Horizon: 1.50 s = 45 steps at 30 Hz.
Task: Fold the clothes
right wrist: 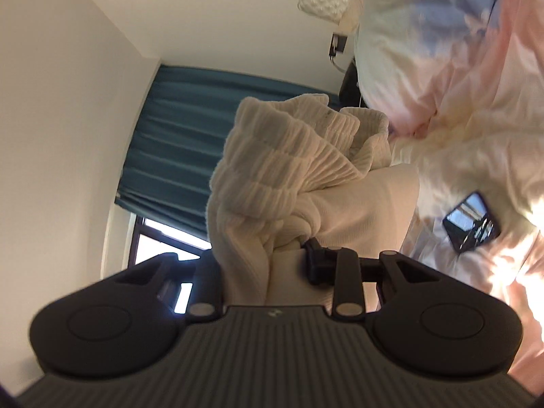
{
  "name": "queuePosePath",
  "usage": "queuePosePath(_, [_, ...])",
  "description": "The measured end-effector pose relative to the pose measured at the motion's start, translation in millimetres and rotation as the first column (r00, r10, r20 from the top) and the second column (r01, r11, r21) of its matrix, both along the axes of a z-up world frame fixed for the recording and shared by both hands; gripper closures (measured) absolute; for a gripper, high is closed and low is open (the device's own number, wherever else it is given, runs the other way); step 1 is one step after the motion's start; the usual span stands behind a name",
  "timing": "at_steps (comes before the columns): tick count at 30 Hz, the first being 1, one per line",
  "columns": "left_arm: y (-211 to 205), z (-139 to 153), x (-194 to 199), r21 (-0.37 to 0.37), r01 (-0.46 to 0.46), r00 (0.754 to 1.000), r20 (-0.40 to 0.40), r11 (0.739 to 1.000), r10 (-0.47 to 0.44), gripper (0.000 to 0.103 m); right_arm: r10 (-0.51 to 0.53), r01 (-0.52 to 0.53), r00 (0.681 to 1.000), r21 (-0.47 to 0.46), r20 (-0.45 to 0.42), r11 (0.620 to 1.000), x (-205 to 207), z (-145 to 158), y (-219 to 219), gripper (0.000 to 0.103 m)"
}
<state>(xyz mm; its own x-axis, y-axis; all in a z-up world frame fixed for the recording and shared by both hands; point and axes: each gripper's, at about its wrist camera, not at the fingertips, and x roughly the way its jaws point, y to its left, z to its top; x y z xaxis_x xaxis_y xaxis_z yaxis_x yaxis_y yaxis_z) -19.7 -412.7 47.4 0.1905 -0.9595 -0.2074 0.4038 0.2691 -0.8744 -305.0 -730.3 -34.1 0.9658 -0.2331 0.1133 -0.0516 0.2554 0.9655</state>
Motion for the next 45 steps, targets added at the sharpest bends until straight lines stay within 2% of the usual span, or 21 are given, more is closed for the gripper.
queuePosePath(5, [-96,-42,-28,0.012,0.128,0.992,-0.013,0.992,-0.128,0.077,-0.166,0.166,0.986,0.016,-0.008,0.986,-62,-31,-40,0.070])
queuePosePath(9, [-162,-92,-44,0.057,0.223,0.975,-0.036,0.973,-0.221,0.077,-0.276,0.278,0.960,0.040,-0.049,0.960,-102,-70,-56,0.070])
queuePosePath(13, [-194,-146,-53,0.147,0.290,0.955,-0.099,0.946,-0.278,0.077,-0.329,0.345,0.931,0.087,-0.157,0.935,-128,-120,-55,0.070])
queuePosePath(16, [-205,-176,-49,0.260,0.362,0.932,-0.127,0.895,-0.340,0.076,-0.310,0.355,0.912,0.138,-0.267,0.925,-136,-156,-51,0.070])
queuePosePath(19, [-210,-195,-38,0.328,0.400,0.916,-0.168,0.856,-0.364,0.074,-0.300,0.356,0.897,0.131,-0.325,0.925,-138,-173,-43,0.071])
queuePosePath(22, [-211,-200,-36,0.345,0.410,0.912,-0.161,0.845,-0.376,0.071,-0.290,0.360,0.882,0.134,-0.372,0.923,-141,-188,-37,0.071])
queuePosePath(25, [-212,-196,-41,0.379,0.402,0.914,-0.110,0.833,-0.391,0.063,-0.283,0.365,0.878,0.156,-0.386,0.918,-143,-191,-38,0.070])
queuePosePath(27, [-206,-182,-45,0.415,0.395,0.910,-0.053,0.820,-0.411,0.059,-0.273,0.362,0.873,0.162,-0.404,0.918,-144,-187,-39,0.068])
queuePosePath(29, [-197,-172,-51,0.435,0.392,0.902,-0.010,0.810,-0.432,0.050,-0.260,0.365,0.860,0.174,-0.439,0.915,-147,-179,-38,0.065])
queuePosePath(31, [-189,-162,-57,0.455,0.389,0.892,0.032,0.801,-0.452,0.038,-0.254,0.372,0.838,0.165,-0.483,0.913,-154,-170,-32,0.055])
queuePosePath(32, [-184,-157,-59,0.465,0.387,0.885,0.053,0.796,-0.462,0.035,-0.252,0.376,0.825,0.158,-0.506,0.913,-157,-166,-29,0.050])
queuePosePath(34, [-175,-147,-65,0.485,0.382,0.871,0.095,0.786,-0.482,0.028,-0.268,0.391,0.791,0.118,-0.550,0.913,-168,-154,-21,0.025])
queuePosePath(35, [-169,-138,-71,0.493,0.381,0.860,0.121,0.782,-0.495,0.026,-0.285,0.399,0.776,0.087,-0.563,0.913,-173,-147,-17,0.021])
queuePosePath(37, [-158,-118,-83,0.495,0.375,0.843,0.171,0.784,-0.511,0.021,-0.315,0.408,0.748,0.029,-0.584,0.913,-182,-132,-10,0.020])
queuePosePath(40, [-143,-91,-96,0.503,0.342,0.823,0.248,0.794,-0.512,0.011,-0.349,0.406,0.724,-0.041,-0.595,0.913,-191,-110,1,0.020])
queuePosePath(41, [-140,-83,-100,0.506,0.330,0.815,0.272,0.797,-0.511,0.010,-0.363,0.406,0.717,-0.066,-0.595,0.911,-194,-101,6,0.020])
queuePosePath(43, [-128,-66,-109,0.507,0.303,0.805,0.316,0.807,-0.501,0.008,-0.385,0.399,0.715,-0.112,-0.584,0.910,-196,-84,16,0.019])
queuePosePath(45, [-114,-50,-122,0.500,0.265,0.790,0.378,0.824,-0.484,0.000,-0.391,0.374,0.713,-0.156,-0.582,0.914,-196,-65,27,0.019])
